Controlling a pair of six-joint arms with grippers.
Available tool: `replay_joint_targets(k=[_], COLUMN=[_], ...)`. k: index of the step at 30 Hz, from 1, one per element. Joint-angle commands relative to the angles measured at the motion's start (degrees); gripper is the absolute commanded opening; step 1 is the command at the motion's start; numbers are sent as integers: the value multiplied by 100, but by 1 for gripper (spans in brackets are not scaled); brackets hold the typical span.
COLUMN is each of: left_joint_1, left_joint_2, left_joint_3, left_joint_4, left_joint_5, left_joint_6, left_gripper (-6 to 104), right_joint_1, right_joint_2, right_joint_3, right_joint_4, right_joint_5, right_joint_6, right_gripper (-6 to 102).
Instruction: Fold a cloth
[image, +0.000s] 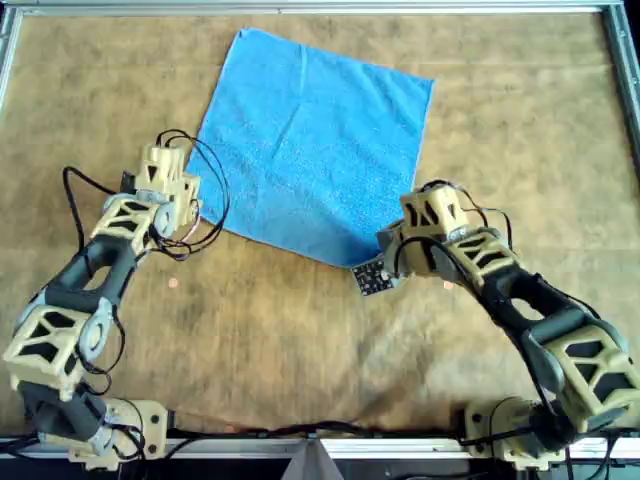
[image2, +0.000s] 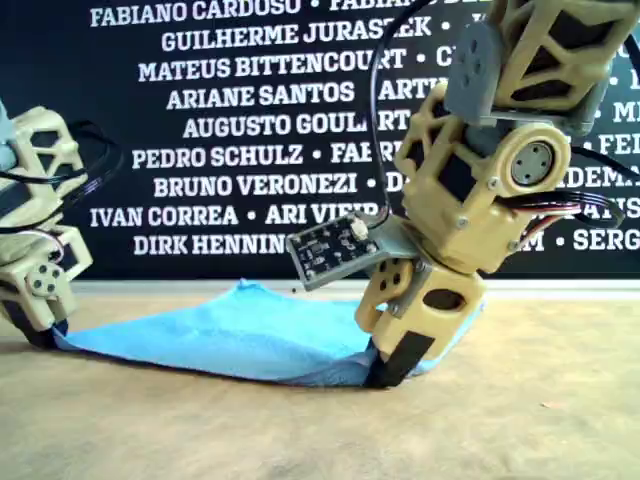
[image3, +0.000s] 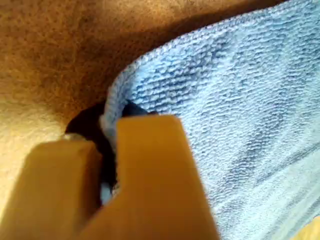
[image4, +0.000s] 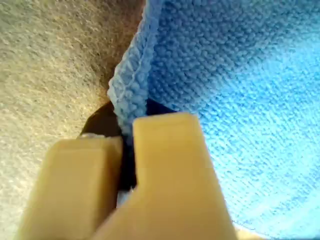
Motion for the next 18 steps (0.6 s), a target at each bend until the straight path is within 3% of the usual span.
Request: replay_joint_targets(k=[1,13,18], left_joint_1=[-88,-105,-290], left_joint_2=[44,237,958], left_joint_3=[-141,475,1257], left_joint_4=[-88,18,18], left_joint_5=[53,53,53], left_joint_6=[-26,-18,-9], left_gripper=[-1,-1,-1], right_joint_1=[-9,-114,-413], right_joint_2=[44,413,703], right_joint_3=[-308,-35,141], right_joint_4=[-272,-149,-149], right_joint_5=[-35,44,44], right_joint_6=[26,18,18], right_gripper=[-2,-2,-2])
